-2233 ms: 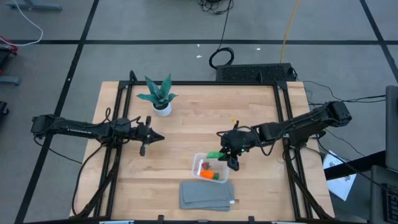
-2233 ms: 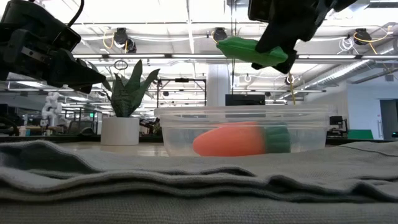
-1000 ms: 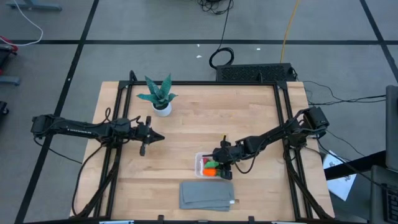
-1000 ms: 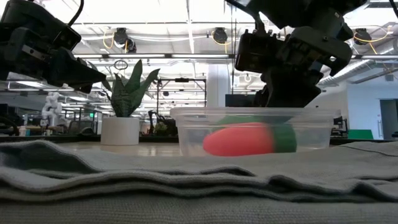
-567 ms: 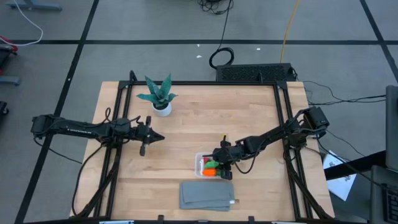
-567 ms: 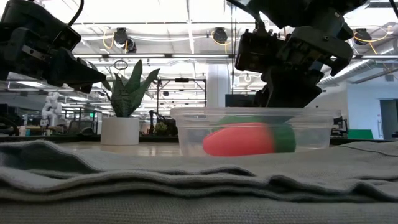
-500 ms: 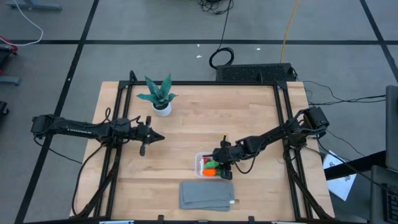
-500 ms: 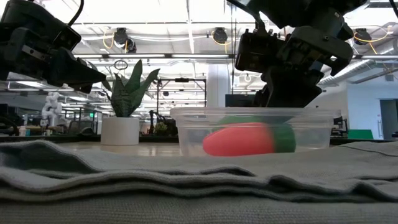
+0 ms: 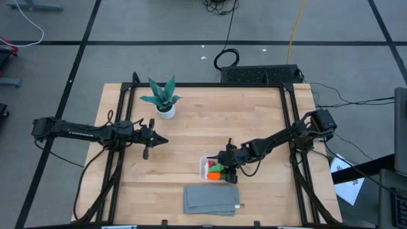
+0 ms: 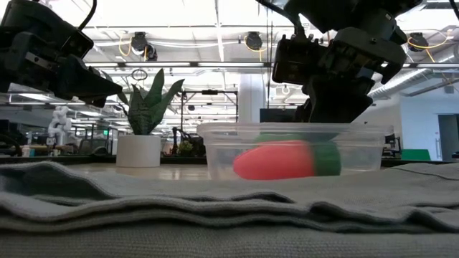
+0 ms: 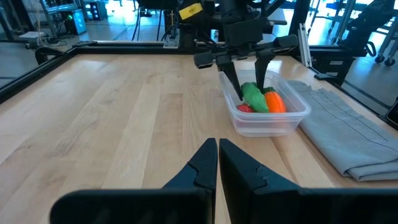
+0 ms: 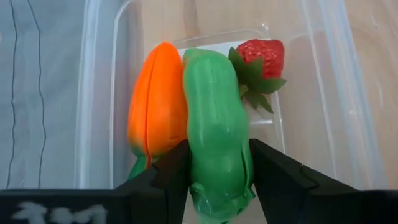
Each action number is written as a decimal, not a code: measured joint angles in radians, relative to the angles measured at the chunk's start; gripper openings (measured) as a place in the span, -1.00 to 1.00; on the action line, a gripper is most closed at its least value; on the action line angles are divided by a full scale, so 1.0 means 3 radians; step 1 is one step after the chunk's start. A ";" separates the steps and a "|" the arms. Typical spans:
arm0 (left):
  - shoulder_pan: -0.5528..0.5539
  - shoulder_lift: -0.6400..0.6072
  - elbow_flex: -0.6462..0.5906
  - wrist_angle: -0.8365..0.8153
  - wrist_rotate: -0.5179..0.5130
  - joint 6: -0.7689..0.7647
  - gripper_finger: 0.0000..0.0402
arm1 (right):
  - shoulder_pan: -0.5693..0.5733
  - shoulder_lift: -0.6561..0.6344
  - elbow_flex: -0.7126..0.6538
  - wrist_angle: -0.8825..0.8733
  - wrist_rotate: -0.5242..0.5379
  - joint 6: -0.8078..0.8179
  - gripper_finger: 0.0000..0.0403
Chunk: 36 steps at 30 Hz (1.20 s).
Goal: Pick and placing Produce into tupperware
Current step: Put the green peas into the transparent bin, then return to Home Position
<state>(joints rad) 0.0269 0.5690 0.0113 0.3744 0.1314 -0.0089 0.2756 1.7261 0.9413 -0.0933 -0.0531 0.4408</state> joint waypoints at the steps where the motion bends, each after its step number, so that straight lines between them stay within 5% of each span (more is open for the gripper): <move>1: 0.0000 0.0000 -0.0001 0.0000 0.0000 0.0000 -0.89 | 0.0000 0.0000 0.0000 -0.0001 0.0000 0.0023 -0.23; 21: 0.0000 0.0000 -0.0001 -0.0001 0.0001 -0.0020 -0.89 | -0.0002 -0.0203 0.0000 -0.0036 0.0023 -0.0073 -0.22; 26: 0.0000 0.0001 -0.0001 -0.0020 0.0005 -0.0073 -0.89 | -0.0003 -0.0413 -0.0003 -0.0302 0.0369 -0.0197 -0.24; 36: -0.0106 0.0001 -0.0001 -0.0022 0.0093 -0.0074 -0.89 | 0.0026 -0.0811 -0.0003 -0.0453 0.0855 -0.0558 -0.88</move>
<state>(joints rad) -0.0048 0.5694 0.0110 0.3679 0.1593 -0.0310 0.2835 1.4828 0.9405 -0.2293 0.2035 0.2735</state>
